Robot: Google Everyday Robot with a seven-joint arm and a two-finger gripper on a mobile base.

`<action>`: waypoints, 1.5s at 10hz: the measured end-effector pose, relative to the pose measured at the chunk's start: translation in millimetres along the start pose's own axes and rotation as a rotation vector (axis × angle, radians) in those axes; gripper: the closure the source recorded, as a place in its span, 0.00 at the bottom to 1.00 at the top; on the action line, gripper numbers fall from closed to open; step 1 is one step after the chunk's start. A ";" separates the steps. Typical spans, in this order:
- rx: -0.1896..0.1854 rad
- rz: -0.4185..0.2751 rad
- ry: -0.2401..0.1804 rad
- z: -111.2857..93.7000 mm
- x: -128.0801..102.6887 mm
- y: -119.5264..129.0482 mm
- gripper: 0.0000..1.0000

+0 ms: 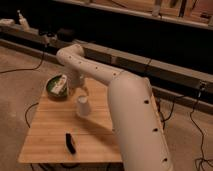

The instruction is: Place the ceramic cup over the eraser

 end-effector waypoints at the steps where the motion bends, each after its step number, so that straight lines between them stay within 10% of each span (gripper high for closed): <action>1: -0.007 0.010 -0.007 3.6 -3.4 3.1 0.35; 13: -0.002 0.058 -0.025 36.9 -24.4 13.8 0.36; 15: -0.019 0.049 0.001 42.3 -19.0 14.8 0.52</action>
